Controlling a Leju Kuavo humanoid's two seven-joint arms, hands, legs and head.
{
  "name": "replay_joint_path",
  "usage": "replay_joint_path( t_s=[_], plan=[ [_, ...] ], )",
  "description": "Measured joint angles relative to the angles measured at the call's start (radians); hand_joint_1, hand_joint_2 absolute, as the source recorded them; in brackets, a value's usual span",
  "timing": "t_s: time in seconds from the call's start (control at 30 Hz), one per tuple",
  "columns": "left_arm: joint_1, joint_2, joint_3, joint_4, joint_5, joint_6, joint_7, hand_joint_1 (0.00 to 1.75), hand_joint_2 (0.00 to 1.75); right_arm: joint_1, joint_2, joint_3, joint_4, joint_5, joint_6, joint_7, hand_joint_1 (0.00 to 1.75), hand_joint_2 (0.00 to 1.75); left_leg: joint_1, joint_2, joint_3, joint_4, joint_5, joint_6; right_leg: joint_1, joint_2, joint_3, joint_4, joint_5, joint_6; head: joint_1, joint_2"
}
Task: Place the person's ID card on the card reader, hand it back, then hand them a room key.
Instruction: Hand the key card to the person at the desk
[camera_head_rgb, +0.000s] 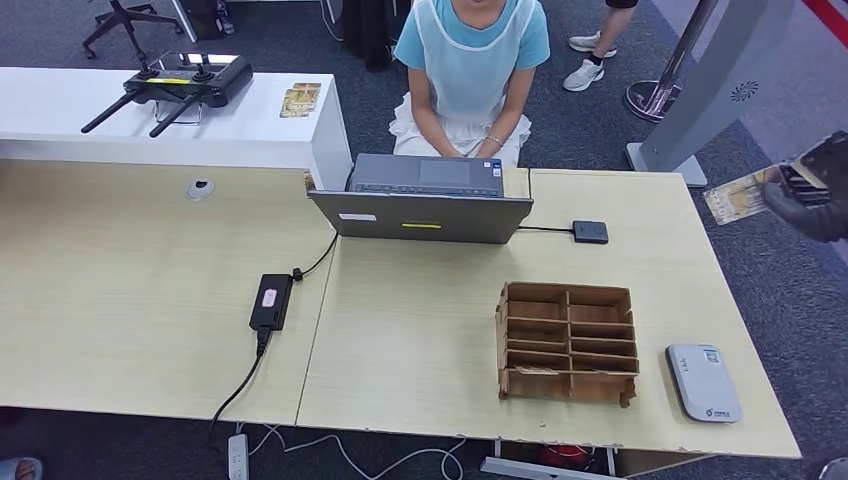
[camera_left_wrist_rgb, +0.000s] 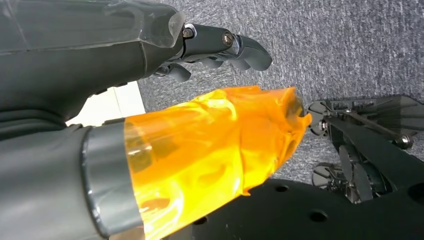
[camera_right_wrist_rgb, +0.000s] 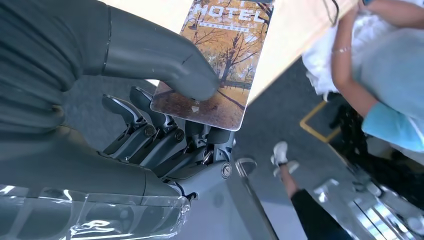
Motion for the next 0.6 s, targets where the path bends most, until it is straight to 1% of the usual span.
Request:
replay_joint_path(
  t_s=[0.13, 0.3, 0.47, 0.6],
  plan=[
    [-0.007, -0.003, -0.009, 0.000, -0.002, 0.000, 0.001, 0.00, 0.00, -0.087, 0.033, 0.066, 0.000, 0.065, -0.036, 0.005, 1.75, 1.75, 0.000, -0.001, 0.000, 0.000, 0.000, 0.000, 0.000, -0.001, 0.000, 0.000, 0.000, 0.000, 0.000, 0.000],
    [-0.010, -0.005, -0.016, 0.000, -0.013, 0.000, 0.007, 0.00, 0.00, -0.158, 0.074, 0.123, 0.002, 0.167, -0.096, 0.012, 1.75, 1.75, 0.000, -0.001, -0.001, 0.000, 0.000, 0.000, 0.000, 0.000, 0.000, 0.000, 0.000, 0.000, 0.000, 0.000],
    [-0.022, -0.005, -0.036, 0.000, -0.029, 0.000, 0.017, 0.00, 0.00, -0.258, 0.154, 0.199, 0.010, 0.343, -0.194, 0.023, 1.75, 1.75, 0.000, 0.001, 0.000, 0.000, 0.000, 0.000, 0.000, 0.002, -0.001, 0.001, 0.000, 0.000, 0.000, 0.000],
    [-0.028, -0.006, -0.054, 0.000, -0.050, 0.004, 0.023, 0.00, 0.00, -0.307, 0.219, 0.249, 0.013, 0.471, -0.285, -0.012, 1.75, 1.75, 0.001, 0.000, 0.000, 0.000, 0.001, -0.002, 0.001, 0.001, -0.001, 0.001, 0.000, 0.000, 0.000, 0.000]
  ],
)
